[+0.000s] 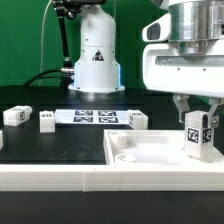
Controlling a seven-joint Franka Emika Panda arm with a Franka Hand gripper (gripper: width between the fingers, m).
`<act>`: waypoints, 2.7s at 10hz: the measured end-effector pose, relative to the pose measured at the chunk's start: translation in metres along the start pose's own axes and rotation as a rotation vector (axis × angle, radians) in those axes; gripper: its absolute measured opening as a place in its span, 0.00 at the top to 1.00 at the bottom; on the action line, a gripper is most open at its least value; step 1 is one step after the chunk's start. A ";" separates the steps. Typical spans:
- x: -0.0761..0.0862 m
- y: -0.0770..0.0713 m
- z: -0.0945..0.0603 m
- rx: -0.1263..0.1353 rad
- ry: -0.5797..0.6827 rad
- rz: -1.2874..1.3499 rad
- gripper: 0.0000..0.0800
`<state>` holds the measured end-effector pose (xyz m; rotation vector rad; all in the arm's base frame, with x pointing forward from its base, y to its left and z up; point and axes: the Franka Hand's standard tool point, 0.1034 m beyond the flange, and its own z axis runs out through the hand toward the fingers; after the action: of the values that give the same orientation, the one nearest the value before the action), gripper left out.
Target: Assemble one leg
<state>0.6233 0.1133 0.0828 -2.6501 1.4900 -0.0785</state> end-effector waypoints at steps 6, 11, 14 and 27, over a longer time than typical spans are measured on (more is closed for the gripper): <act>0.003 -0.002 -0.003 0.000 -0.002 -0.452 0.19; -0.007 -0.006 -0.003 -0.005 -0.011 -0.950 0.19; -0.014 -0.008 -0.001 0.004 -0.008 -1.128 0.19; -0.005 -0.003 0.000 0.004 0.004 -0.137 0.63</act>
Offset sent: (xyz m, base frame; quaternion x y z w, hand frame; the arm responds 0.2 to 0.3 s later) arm 0.0020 0.0036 0.0032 -0.0105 -0.0198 -0.0728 0.9971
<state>0.6234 0.1195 0.0837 -2.7476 1.3056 -0.0973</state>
